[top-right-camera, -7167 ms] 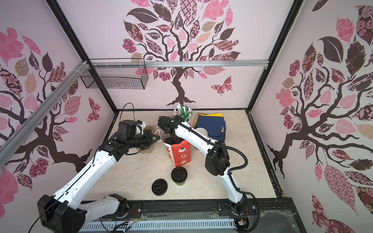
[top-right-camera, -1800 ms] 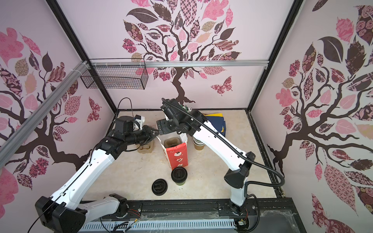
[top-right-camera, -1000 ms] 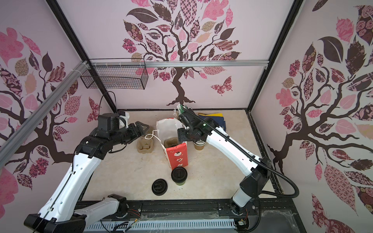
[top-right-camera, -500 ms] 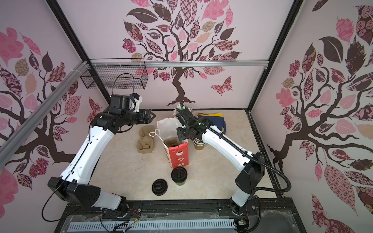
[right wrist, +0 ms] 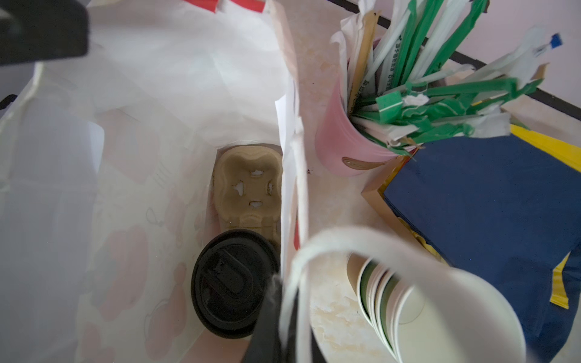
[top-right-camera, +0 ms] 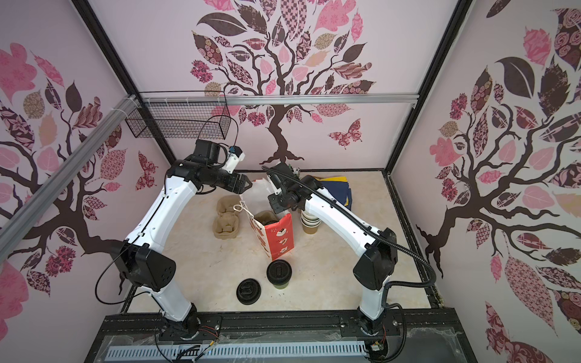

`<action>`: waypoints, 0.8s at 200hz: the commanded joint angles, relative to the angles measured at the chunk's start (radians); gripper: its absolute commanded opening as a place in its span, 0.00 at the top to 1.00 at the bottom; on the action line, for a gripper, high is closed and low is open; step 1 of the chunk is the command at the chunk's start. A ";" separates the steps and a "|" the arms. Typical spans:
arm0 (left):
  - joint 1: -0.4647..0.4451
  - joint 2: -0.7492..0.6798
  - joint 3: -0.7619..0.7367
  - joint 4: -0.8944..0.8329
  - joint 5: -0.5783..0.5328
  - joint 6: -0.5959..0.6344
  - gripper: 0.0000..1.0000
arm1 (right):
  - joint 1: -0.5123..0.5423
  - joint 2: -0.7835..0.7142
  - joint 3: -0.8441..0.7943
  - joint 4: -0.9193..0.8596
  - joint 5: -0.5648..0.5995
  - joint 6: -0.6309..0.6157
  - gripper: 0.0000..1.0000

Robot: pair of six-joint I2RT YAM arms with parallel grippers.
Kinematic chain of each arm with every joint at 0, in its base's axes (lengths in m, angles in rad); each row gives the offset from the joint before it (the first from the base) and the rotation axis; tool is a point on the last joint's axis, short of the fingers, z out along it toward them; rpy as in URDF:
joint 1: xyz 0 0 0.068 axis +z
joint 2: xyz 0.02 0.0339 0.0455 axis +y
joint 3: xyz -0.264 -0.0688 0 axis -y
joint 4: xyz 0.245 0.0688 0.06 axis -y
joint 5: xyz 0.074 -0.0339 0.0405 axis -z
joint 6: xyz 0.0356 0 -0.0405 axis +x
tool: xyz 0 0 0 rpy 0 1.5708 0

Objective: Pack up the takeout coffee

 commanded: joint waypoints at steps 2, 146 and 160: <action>-0.009 0.030 0.054 -0.061 -0.010 0.107 0.20 | -0.009 0.031 0.051 -0.037 -0.011 -0.027 0.94; -0.035 0.097 0.111 -0.068 -0.122 0.036 0.85 | -0.024 -0.081 0.203 -0.240 0.007 0.126 0.17; -0.032 0.082 0.099 -0.070 -0.124 0.009 0.91 | -0.023 -0.142 0.139 -0.248 0.001 0.179 0.17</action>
